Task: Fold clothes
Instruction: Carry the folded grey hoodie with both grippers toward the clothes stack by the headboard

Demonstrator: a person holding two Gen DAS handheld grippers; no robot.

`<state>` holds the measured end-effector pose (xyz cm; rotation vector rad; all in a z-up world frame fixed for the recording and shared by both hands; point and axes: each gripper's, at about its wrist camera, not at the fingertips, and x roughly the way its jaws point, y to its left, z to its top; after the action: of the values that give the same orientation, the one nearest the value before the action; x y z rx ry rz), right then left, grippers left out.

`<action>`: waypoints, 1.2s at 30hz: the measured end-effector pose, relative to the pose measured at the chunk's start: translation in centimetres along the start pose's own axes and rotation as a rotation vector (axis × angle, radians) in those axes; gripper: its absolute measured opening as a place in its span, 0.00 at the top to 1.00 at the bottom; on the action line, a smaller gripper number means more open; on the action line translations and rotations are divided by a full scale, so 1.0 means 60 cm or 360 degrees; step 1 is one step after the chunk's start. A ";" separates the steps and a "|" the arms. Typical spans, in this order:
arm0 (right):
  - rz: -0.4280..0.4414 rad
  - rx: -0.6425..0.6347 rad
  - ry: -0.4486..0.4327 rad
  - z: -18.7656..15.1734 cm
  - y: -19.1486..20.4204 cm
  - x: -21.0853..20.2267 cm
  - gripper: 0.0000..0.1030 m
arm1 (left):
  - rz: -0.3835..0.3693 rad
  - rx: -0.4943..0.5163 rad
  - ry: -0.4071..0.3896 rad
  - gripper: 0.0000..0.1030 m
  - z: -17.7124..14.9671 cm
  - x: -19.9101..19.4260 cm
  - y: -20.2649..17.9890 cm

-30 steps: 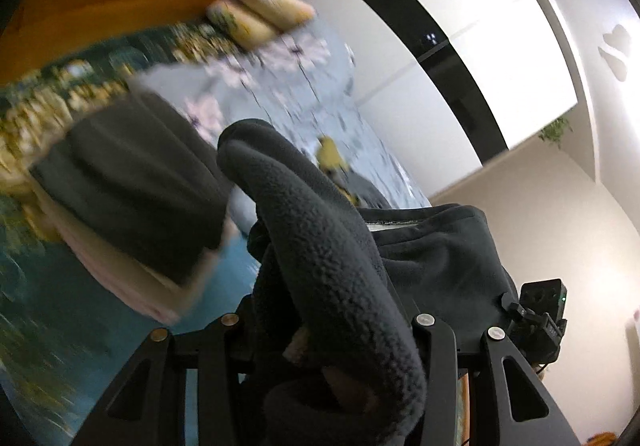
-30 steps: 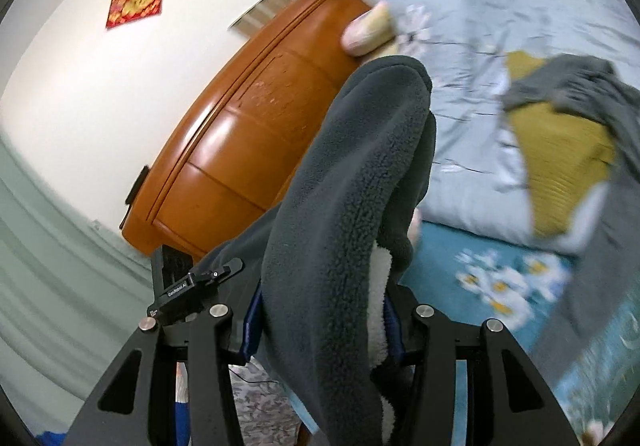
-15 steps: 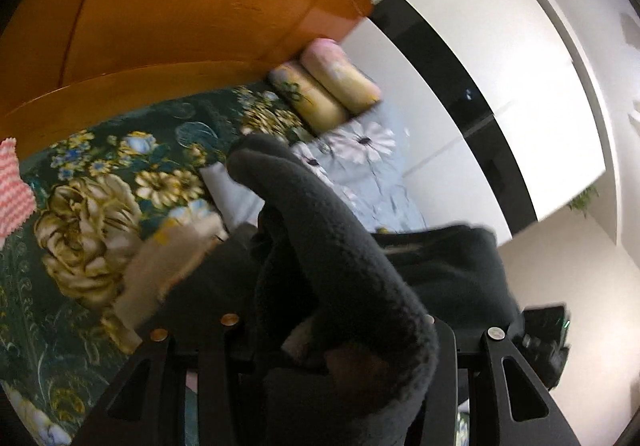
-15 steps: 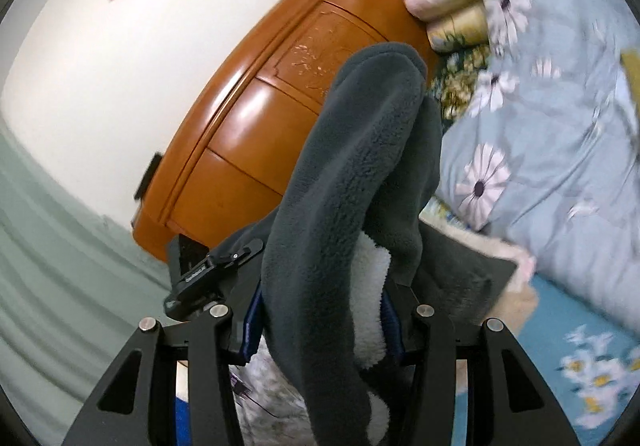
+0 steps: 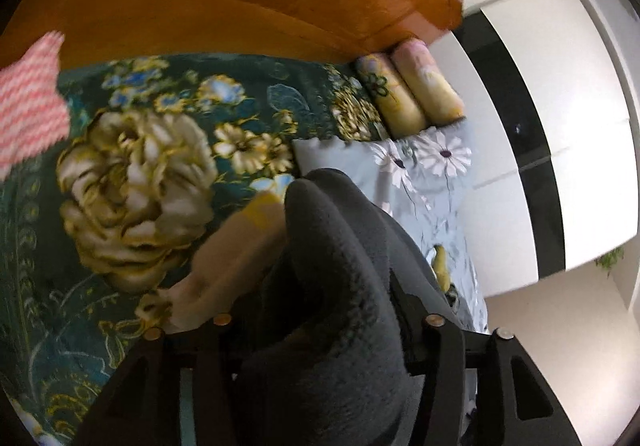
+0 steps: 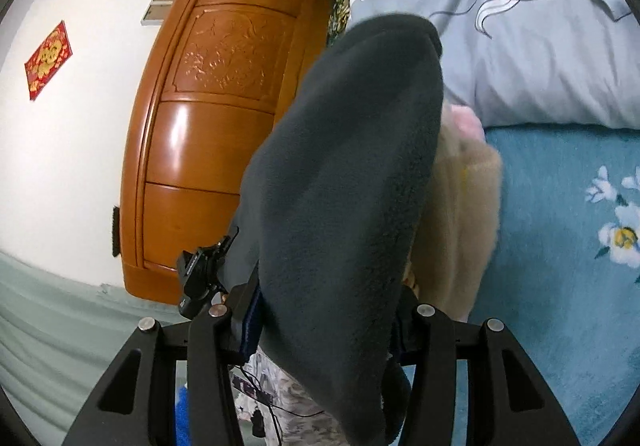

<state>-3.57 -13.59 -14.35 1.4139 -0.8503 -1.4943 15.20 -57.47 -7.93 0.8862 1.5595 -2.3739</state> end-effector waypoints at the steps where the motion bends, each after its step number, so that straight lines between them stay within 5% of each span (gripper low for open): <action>1: 0.0000 0.0002 0.0002 0.003 0.000 0.000 0.50 | -0.0033 -0.0061 -0.0018 0.35 -0.008 -0.007 0.012; 11: -0.0008 0.0006 0.0032 0.010 0.003 0.004 0.49 | -0.0363 -0.0399 -0.0189 0.17 -0.121 -0.061 0.071; 16: -0.0021 0.0013 0.0030 0.001 0.005 0.001 0.48 | -0.0230 -0.0337 -0.0206 0.18 -0.127 -0.041 0.037; 18: -0.0043 0.0000 0.0026 -0.003 0.011 -0.003 0.48 | -0.0120 -0.0236 -0.0224 0.22 -0.121 -0.035 0.009; 20: -0.0066 -0.0031 0.0010 -0.003 0.026 -0.005 0.48 | 0.0018 -0.0124 -0.0215 0.37 -0.115 -0.027 -0.018; 23: -0.0097 -0.0076 -0.0015 -0.003 0.047 -0.009 0.48 | 0.0020 -0.0082 -0.0209 0.56 -0.096 -0.024 -0.044; 32: 0.0095 -0.0370 -0.0075 0.041 0.202 -0.018 0.53 | -0.0106 0.0199 -0.0257 0.63 0.014 -0.054 -0.189; 36: 0.0104 -0.0494 -0.0082 0.035 0.225 -0.008 0.53 | -0.0190 0.0217 -0.0287 0.62 0.026 -0.062 -0.180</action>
<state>-3.77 -18.40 -1.58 1.1139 -0.6551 -1.5424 12.81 -54.77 2.99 0.5972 1.4343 -2.5877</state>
